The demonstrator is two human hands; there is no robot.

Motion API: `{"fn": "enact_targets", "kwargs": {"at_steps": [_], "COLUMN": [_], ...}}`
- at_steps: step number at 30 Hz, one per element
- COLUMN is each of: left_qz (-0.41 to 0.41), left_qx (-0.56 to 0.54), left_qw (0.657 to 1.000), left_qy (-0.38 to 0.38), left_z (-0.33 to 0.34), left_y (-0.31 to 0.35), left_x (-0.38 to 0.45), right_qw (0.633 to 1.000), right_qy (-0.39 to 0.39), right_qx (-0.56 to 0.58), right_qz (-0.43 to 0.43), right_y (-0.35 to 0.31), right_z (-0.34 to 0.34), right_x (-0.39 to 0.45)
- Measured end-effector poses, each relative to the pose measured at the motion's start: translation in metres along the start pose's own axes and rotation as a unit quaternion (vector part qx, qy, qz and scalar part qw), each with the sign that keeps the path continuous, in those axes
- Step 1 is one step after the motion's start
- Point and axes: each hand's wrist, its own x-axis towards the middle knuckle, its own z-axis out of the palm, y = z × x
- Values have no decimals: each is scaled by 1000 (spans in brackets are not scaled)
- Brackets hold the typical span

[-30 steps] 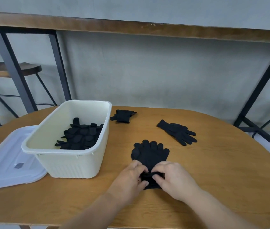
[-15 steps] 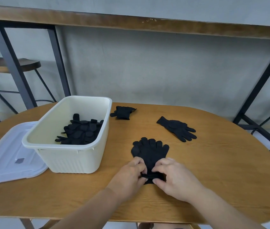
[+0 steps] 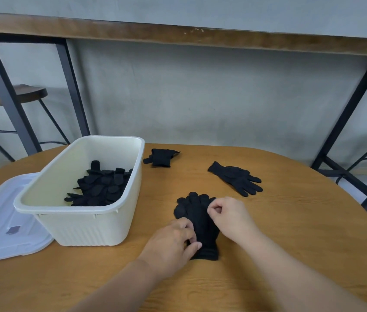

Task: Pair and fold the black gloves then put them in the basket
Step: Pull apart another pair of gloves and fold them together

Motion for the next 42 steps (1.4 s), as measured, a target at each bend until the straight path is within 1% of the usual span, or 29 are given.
{"fn": "enact_targets", "kwargs": {"at_steps": [4,6,9,11,15,19,21,23,27,29,32,34,38,42], "left_qz": [-27,-27,-25,-23,-8,1,-7,-19,-32,-39,-46,-47,-52,-52], "left_qx": [-66,-77,-86,-88,-64,-38,-48,-52,-42,-39,-32,-27,-20,-14], "left_qw": [997,997,996,996,998,998,996,994,996,997,998,998,998,998], "left_qy": [-14,-14,-9,-8,11,43,71,91,78,55,38,41,39,39], "left_z": [7,9,10,11,14,15,15,17,19,20,21,20,18,18], "left_y": [-5,-6,-7,-6,-9,-8,-10,-11,-12,-12,-12,-10,-9,-7], "left_x": [5,4,0,-4,-8,-9,-8,-7,-5,-4,-3,-2,-2,-3], "right_qw": [999,998,991,990,992,995,997,999,999,999,998,998,998,998], "right_qy": [-7,-44,-129,-143,-117,-97,-57,-18,11,-9,-59,-61,-48,-54], "right_qx": [37,44,4,2,37,16,52,47,30,36,-3,-14,4,-15], "right_qz": [8,11,21,20,7,-30,-10,15,29,27,26,25,42,40], "right_y": [-25,-37,-44,-40,-31,-27,-23,-19,-14,-13,-17,-21,-22,-19], "right_z": [12,21,36,42,48,47,43,38,37,39,45,46,46,41], "right_x": [30,40,51,56,59,59,62,66,69,68,66,69,72,68]}}
